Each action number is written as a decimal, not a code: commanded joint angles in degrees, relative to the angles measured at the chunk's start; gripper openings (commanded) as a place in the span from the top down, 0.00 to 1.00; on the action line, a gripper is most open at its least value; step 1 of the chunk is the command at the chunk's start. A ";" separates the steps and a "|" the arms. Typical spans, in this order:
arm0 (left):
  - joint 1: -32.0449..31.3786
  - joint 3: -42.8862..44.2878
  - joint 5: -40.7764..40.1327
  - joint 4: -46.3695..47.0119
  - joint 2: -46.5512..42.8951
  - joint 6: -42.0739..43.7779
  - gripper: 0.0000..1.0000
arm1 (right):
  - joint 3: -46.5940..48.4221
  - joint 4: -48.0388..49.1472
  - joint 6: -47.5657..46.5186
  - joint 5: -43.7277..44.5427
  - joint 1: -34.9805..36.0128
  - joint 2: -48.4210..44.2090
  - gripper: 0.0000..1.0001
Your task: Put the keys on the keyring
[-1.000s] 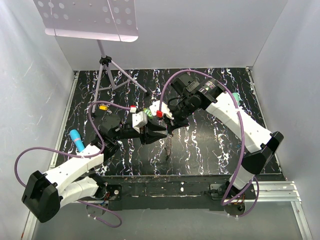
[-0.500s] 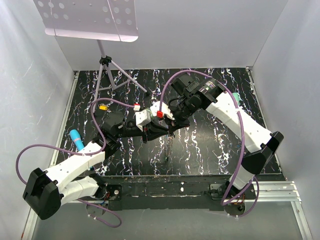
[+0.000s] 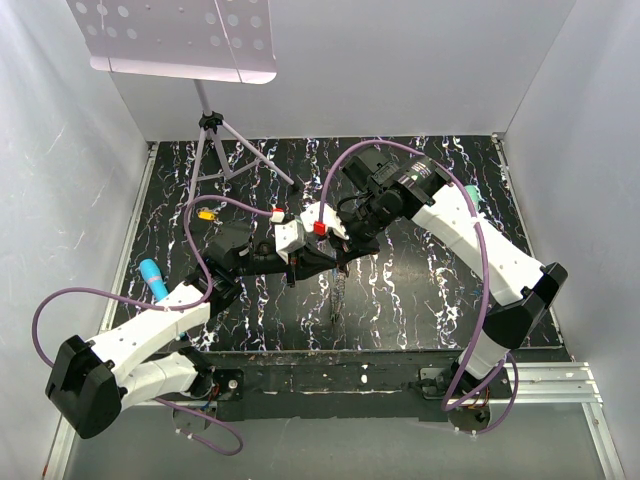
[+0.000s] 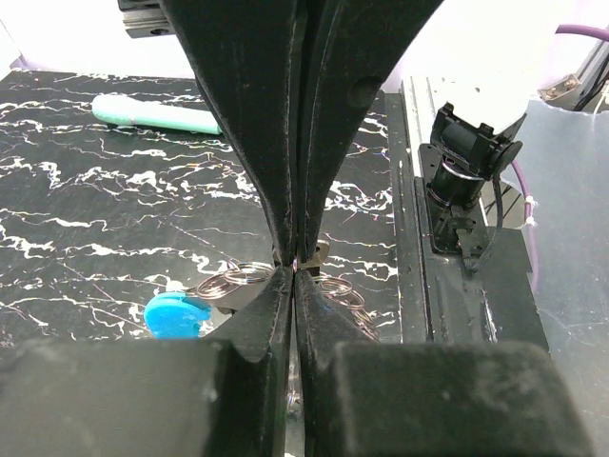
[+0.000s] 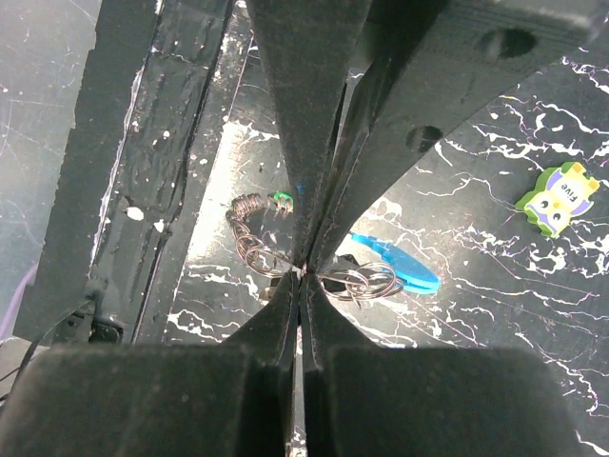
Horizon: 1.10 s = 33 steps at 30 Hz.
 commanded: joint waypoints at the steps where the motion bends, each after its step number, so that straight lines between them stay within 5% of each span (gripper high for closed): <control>1: -0.49 1.63 -0.26 0.38 -0.92 -0.13 1.00 | -0.31 -8.67 0.58 -1.92 0.46 -1.86 0.99; 3: -0.49 0.66 -0.79 1.87 -2.15 -1.01 1.00 | -0.67 -7.70 1.99 -1.83 0.46 -2.39 0.95; 6: -0.49 -1.44 -1.49 4.77 -4.52 -1.45 1.00 | -0.58 -6.73 3.83 -2.53 -0.06 -3.53 0.62; 8: -0.49 -2.85 -1.84 7.32 -5.75 -4.17 1.00 | -0.06 -6.56 4.98 -4.81 -1.11 -4.50 0.53; 22: -0.49 -13.49 -5.45 32.44 -10.86 -19.01 1.00 | -2.07 -2.87 13.76 -35.13 -11.57 -7.93 0.48; 26: -0.40 -14.81 -5.45 39.22 -10.07 -23.15 1.00 | -1.81 0.03 15.08 -37.08 -12.28 -6.70 0.48; 33: -0.49 -14.81 -4.31 37.22 -11.12 -23.16 1.00 | 0.65 -0.48 10.80 -37.69 -12.55 -2.75 0.46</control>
